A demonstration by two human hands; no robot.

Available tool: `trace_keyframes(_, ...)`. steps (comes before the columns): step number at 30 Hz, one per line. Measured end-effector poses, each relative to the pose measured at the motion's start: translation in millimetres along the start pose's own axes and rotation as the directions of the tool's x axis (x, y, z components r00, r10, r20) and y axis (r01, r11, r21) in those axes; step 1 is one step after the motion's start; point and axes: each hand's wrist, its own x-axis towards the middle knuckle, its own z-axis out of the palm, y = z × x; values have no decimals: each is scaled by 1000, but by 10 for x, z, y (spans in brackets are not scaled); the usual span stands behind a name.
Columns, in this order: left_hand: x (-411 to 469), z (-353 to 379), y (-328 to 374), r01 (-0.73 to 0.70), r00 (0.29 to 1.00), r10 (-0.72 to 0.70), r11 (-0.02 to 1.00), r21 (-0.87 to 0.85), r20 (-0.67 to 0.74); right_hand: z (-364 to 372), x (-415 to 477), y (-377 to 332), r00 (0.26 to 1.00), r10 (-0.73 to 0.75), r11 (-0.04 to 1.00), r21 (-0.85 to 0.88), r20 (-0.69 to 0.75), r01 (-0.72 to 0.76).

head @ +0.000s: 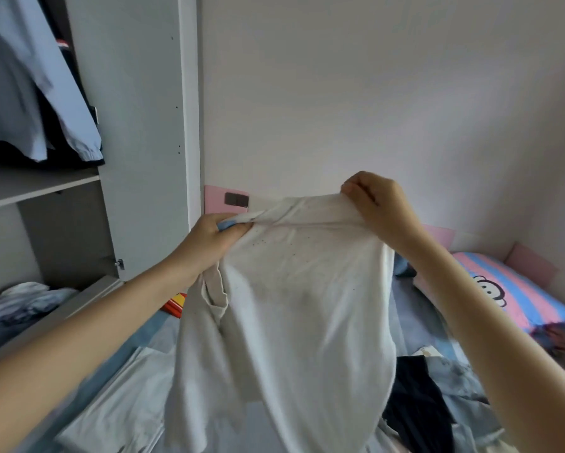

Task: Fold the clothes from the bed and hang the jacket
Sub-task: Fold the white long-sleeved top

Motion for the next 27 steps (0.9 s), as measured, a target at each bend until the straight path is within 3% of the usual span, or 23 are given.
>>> trace_keyframes(3, 13, 4, 40, 21, 998, -21, 1000, -4, -61, -74, -40, -63, 991, 27, 999, 28, 134, -31)
trace_keyframes(7, 5, 26, 81, 16, 999, -15, 1000, 17, -45, -53, -150, -100, 866, 99, 995, -72, 490, -73)
trace_keyframes(11, -13, 132, 116, 20, 1000, -19, 999, 47, -18, 160, -202, -117, 873, -13, 997, 69, 488, -24)
trace_keyframes(13, -9, 176, 151, 11, 999, -9, 999, 35, -33, 270, -235, -157, 867, -10, 983, 163, 498, -83)
trace_keyframes(15, 26, 171, 157, -11, 998, 12, 1000, 22, -64, 348, -275, -223, 847, 40, 865, 406, 530, -295)
trace_keyframes(17, 49, 92, 157, -48, 997, 50, 998, 26, -61, 370, -293, -299, 837, 104, 602, 636, 537, -483)
trace_keyframes(19, 85, -36, 80, -130, 991, 132, 978, 161, 0, 316, -261, -365, 871, 161, 500, 723, 465, -478)
trace_keyframes(21, 90, -140, -48, -203, 979, 195, 917, 344, 58, 258, -211, -405, 904, 203, 509, 748, 377, -426)
trace_keyframes(23, 67, -188, -218, -173, 985, 165, 877, 447, 59, 206, -171, -423, 918, 224, 550, 736, 326, -396)
trace_keyframes(27, 5, -192, -499, -124, 992, 106, 861, 493, 63, 213, -156, -379, 952, 226, 755, 580, 207, -305)
